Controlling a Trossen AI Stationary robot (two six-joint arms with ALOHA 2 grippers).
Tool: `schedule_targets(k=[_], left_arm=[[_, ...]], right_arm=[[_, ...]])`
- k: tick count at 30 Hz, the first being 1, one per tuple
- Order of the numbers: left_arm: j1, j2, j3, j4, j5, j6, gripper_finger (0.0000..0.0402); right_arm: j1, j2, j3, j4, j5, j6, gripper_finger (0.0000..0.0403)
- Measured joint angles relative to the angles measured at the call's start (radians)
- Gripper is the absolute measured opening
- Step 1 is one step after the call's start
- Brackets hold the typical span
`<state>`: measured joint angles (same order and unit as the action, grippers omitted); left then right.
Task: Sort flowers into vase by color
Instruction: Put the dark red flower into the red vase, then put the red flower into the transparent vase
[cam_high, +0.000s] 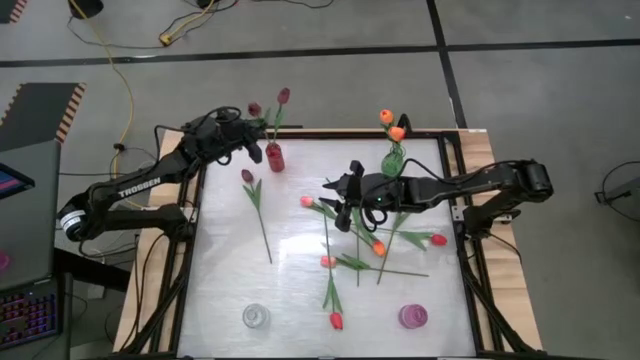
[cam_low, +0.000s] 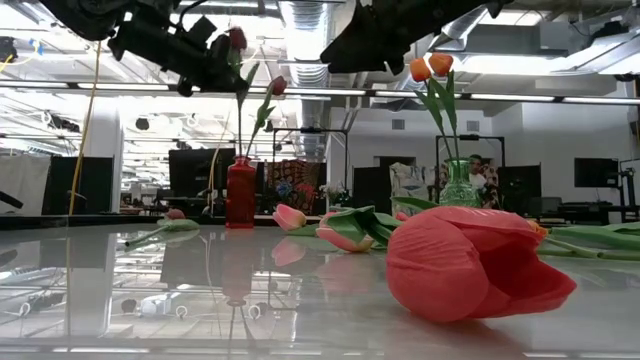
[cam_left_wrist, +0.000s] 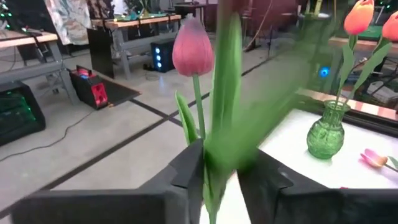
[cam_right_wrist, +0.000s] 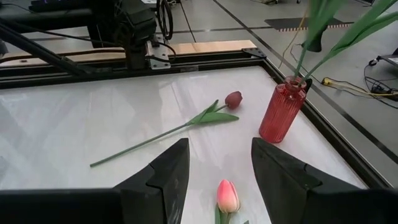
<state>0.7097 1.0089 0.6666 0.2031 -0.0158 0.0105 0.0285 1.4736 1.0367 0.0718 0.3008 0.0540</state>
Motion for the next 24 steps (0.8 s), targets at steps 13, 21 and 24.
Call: schedule_targets(k=[13, 21, 24], left_arm=[[0.000, -0.106, 0.000, -0.261, -0.051, 0.185, 0.0187], [0.000, -0.243, 0.000, -0.489, -0.055, 0.184, 0.0185], [-0.001, -0.272, 0.000, -0.563, -0.017, 0.139, 0.0185]], right_arm=[[0.017, -0.099, 0.000, -0.230, 0.002, 0.127, 0.0198], [0.033, -0.112, 0.000, -0.505, -0.025, 0.257, 0.0198], [0.048, -0.112, 0.000, -0.629, -0.042, 0.310, 0.0198]])
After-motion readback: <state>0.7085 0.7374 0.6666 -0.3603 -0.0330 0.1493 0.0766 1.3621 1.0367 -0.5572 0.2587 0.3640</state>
